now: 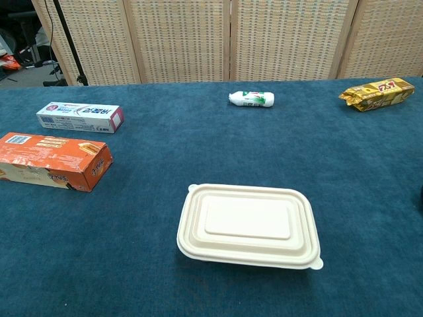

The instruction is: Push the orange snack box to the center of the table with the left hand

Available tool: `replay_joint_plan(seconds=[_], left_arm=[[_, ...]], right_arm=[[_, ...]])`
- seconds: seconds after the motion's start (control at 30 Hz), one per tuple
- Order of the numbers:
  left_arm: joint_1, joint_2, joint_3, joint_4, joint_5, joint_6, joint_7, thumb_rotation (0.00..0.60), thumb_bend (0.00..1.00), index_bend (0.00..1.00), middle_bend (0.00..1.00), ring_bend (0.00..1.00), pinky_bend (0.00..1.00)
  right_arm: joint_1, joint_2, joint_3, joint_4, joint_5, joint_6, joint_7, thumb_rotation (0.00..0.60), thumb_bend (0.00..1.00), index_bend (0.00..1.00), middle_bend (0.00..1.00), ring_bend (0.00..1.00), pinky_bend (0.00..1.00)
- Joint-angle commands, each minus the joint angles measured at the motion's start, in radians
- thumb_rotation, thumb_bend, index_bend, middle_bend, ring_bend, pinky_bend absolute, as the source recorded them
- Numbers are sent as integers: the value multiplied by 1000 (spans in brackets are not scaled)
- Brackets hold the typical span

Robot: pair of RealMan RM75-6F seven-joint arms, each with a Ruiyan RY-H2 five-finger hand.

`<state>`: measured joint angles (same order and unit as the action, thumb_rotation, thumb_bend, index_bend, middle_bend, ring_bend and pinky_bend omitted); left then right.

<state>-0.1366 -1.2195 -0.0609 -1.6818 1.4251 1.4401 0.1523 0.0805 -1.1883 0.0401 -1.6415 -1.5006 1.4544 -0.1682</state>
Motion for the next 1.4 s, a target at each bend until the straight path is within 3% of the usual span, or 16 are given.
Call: replay_joint_plan(seconds=[0.03, 1.23, 1.4], left_arm=[[0, 1, 0, -1, -1, -1, -1, 600, 8, 0, 0, 0, 0], [-3, -4, -3, -8, -24, -19, -4, 600, 7, 0, 0, 0, 0], [-12, 22, -24, -49, -64, -61, -114, 600, 9, 0, 0, 0, 0]], right_arm=[[0, 0, -1, 1, 1, -1, -1, 600, 53, 18, 0, 0, 0], [-2, 6, 0, -3, -5, 6, 8, 600, 53, 18, 0, 0, 0], [-3, 7, 4, -1, 3, 7, 14, 600, 53, 18, 0, 0, 0]])
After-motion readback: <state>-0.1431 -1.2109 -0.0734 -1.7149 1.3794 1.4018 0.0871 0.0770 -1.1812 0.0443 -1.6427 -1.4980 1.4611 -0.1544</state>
